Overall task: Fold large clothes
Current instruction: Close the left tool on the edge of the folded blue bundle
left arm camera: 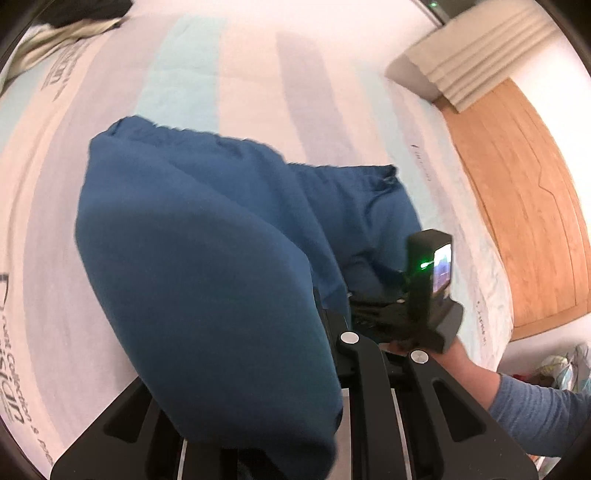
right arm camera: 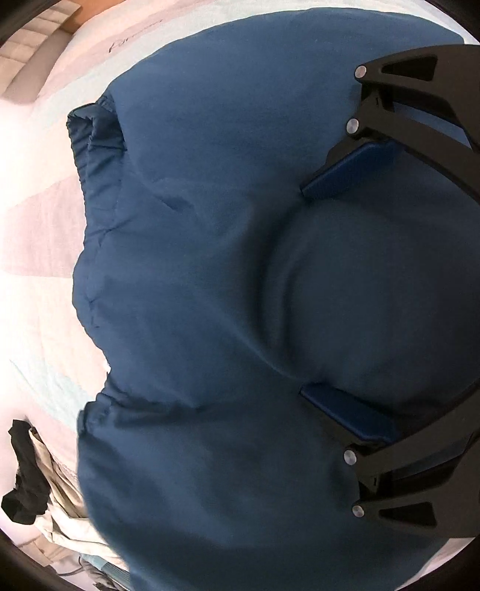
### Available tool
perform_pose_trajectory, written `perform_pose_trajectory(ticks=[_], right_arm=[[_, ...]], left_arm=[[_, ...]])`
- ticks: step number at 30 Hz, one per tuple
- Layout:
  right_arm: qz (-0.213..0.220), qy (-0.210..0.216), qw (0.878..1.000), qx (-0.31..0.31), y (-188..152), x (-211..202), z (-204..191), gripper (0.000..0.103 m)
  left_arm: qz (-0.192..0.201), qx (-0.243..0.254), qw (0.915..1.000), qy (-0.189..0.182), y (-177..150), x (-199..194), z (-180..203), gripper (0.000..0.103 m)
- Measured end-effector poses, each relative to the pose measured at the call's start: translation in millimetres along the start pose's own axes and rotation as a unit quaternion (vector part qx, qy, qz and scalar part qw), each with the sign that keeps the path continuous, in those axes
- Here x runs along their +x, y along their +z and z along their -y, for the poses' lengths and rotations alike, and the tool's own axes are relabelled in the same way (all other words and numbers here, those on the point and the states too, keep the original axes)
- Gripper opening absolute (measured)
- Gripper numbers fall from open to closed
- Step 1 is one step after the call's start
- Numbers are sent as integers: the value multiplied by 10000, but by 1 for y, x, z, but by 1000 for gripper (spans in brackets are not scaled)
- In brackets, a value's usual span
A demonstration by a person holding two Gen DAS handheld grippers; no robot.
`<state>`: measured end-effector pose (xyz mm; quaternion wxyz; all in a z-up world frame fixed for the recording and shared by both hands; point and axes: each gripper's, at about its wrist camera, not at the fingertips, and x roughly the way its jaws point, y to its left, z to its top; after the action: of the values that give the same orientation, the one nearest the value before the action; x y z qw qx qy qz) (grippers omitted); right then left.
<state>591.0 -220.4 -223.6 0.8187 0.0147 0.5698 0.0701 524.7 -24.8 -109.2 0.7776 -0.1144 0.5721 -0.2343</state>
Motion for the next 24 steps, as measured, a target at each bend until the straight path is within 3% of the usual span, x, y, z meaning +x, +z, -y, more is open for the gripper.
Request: perform_pose_trajectory(ticks=[3, 7, 15, 17, 18, 19, 22, 24], right_arm=[[137, 131, 9998, -11, -2, -17, 7, 93], [454, -20, 9989, -96, -18, -38, 21, 91], [305, 48, 9995, 101, -37, -9, 34, 95], [343, 129, 9993, 103, -35, -19, 38, 92], [445, 90, 9989, 105, -36, -29, 41, 83], [621, -44, 9980, 79, -38, -41, 45, 80], [939, -626, 9936, -86, -53, -62, 54, 80], [756, -665, 9949, -57, -64, -56, 60, 79]], left_arm=[[-11, 12, 10000, -88, 6, 2, 11, 13], [-1, 193, 9998, -88, 10, 0, 28, 13], [-31, 948, 9953, -207, 15, 3, 93, 13], [-65, 1107, 9936, -196, 17, 9, 109, 13], [-101, 1187, 9927, -185, 18, 12, 116, 13], [-125, 1247, 9920, -172, 19, 15, 121, 13], [-190, 1434, 9894, -93, 22, 20, 135, 13], [-260, 1592, 9869, 20, 22, 25, 146, 13]])
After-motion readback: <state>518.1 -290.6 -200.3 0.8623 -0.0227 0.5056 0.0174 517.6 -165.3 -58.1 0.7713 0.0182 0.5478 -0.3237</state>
